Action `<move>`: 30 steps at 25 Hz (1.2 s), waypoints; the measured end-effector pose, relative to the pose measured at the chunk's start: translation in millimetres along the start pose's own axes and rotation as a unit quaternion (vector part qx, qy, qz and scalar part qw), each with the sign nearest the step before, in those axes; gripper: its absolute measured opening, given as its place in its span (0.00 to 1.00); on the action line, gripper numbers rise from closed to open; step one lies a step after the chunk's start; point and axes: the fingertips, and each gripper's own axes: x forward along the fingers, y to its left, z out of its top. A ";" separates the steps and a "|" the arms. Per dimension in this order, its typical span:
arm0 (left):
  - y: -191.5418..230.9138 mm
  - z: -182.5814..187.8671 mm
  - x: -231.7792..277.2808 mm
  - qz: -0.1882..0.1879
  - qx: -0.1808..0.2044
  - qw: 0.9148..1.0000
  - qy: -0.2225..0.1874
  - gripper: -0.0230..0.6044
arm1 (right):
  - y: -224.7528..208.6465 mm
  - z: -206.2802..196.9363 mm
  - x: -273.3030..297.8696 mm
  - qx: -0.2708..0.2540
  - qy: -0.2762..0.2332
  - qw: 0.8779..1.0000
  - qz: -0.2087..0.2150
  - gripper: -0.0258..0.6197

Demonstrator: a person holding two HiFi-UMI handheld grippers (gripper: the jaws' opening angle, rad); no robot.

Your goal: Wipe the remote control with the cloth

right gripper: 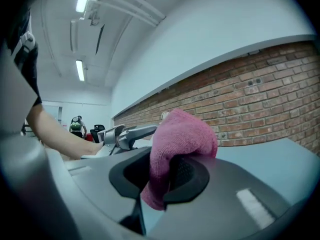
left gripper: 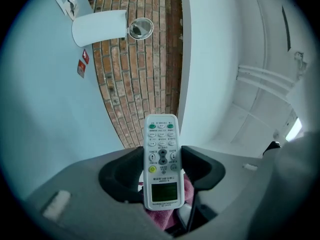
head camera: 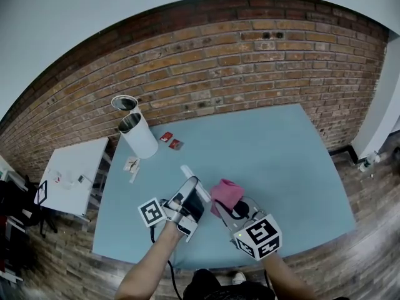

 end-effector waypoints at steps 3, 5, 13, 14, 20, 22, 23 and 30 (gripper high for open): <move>-3.2 1.3 3.5 0.005 0.009 1.000 -0.010 0.43 | -3.1 -1.6 -1.8 0.037 -0.012 0.999 -0.007 0.14; -5.8 2.0 6.0 0.009 0.013 1.000 -0.018 0.43 | -6.8 -2.4 -4.0 0.066 -0.021 0.997 -0.017 0.14; -10.0 10.1 9.1 0.039 0.054 0.997 -0.050 0.42 | -9.5 -11.1 -2.7 0.185 -0.042 0.982 -0.016 0.14; -10.6 10.7 9.8 0.042 0.064 0.996 -0.048 0.43 | -8.5 -11.0 -2.7 0.188 -0.042 0.981 -0.014 0.14; -3.6 9.6 12.3 0.072 0.112 0.991 -0.030 0.42 | -6.7 -8.8 -4.2 0.198 -0.048 0.979 -0.012 0.14; 3.5 12.0 7.1 0.098 0.130 0.986 -0.025 0.42 | -5.9 -7.4 -3.8 0.202 -0.051 0.978 -0.012 0.14; 6.7 13.4 4.9 0.110 0.138 0.984 -0.023 0.42 | -5.7 -5.9 -3.4 0.203 -0.053 0.978 -0.012 0.14; 10.2 16.0 5.0 0.130 0.176 0.976 0.000 0.42 | -4.5 4.9 1.3 0.198 -0.058 0.978 -0.005 0.14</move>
